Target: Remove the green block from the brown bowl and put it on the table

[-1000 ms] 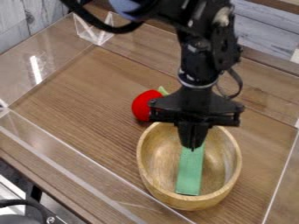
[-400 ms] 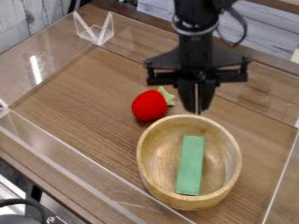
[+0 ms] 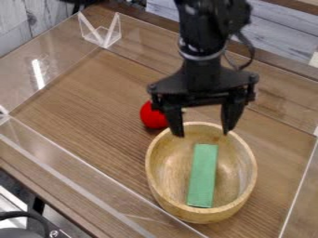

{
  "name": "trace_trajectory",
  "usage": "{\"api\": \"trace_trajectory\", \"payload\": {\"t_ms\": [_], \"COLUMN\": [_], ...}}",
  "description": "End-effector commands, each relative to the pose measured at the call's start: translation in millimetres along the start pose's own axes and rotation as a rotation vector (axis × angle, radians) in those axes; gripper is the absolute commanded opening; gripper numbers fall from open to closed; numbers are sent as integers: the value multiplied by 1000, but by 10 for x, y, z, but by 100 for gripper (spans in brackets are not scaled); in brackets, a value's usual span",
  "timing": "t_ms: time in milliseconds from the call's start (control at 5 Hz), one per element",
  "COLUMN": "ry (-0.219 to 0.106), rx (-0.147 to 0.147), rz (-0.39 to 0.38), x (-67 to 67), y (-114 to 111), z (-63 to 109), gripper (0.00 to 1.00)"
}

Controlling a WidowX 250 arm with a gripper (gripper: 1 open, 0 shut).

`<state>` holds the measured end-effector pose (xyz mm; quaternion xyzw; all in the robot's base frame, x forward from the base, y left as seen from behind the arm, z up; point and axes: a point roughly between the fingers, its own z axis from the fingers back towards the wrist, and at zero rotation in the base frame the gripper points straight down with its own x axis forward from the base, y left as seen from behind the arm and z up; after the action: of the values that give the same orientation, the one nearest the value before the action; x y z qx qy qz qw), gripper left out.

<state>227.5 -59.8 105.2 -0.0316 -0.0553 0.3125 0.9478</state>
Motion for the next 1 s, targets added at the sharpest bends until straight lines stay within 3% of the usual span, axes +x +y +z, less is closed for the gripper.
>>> {"api": "trace_trajectory", "payload": {"t_ms": [0, 200, 400, 600, 800], "ry": [-12, -3, -8, -14, -26], "rx": [1, 19, 15, -13, -64], "rz": [71, 67, 57, 10, -39], "x": [-33, -104, -112, -35, 84], "y": [-73, -105, -146, -156, -177], "z": [-138, -332, -366, -180, 111], "gripper": [100, 100, 0, 0, 0]}}
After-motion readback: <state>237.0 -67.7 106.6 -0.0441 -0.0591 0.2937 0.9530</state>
